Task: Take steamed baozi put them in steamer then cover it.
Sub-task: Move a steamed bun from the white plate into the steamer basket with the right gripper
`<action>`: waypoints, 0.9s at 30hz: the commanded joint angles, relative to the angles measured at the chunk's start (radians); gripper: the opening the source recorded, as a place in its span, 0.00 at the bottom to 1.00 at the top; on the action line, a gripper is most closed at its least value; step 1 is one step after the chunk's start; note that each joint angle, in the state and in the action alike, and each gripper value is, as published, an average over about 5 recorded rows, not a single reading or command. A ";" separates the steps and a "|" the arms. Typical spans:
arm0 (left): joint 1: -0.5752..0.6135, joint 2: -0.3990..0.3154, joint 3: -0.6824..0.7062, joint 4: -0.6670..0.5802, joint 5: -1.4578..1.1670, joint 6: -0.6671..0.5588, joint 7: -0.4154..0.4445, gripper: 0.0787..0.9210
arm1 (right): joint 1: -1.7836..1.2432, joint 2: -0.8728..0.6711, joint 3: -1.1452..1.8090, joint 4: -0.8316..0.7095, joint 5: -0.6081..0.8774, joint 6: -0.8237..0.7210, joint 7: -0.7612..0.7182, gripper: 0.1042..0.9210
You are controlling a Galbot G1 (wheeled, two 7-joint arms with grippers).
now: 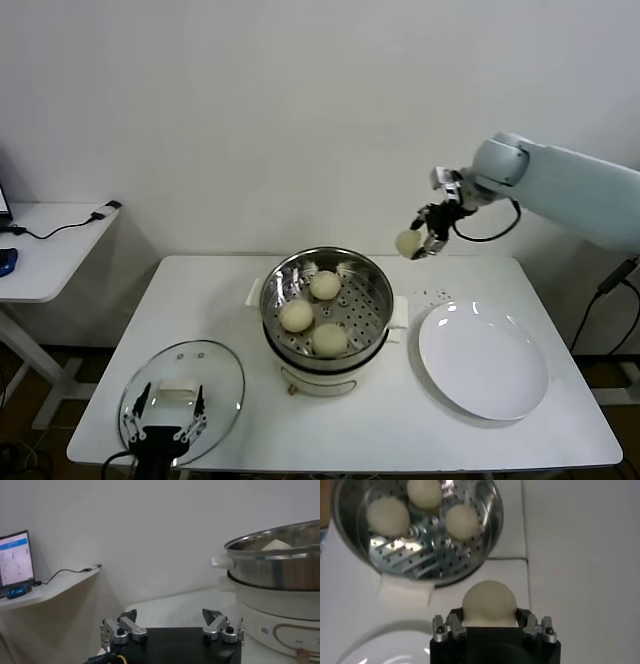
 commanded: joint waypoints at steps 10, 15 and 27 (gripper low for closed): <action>0.000 0.021 0.000 -0.010 -0.009 -0.001 0.001 0.88 | 0.038 0.269 -0.227 0.077 0.227 -0.080 0.109 0.70; 0.002 0.021 -0.004 -0.010 -0.009 -0.003 0.000 0.88 | -0.011 0.294 -0.236 0.064 0.204 -0.083 0.115 0.70; 0.002 0.021 -0.007 0.002 -0.011 -0.005 0.001 0.88 | -0.066 0.272 -0.257 0.071 0.179 -0.085 0.116 0.70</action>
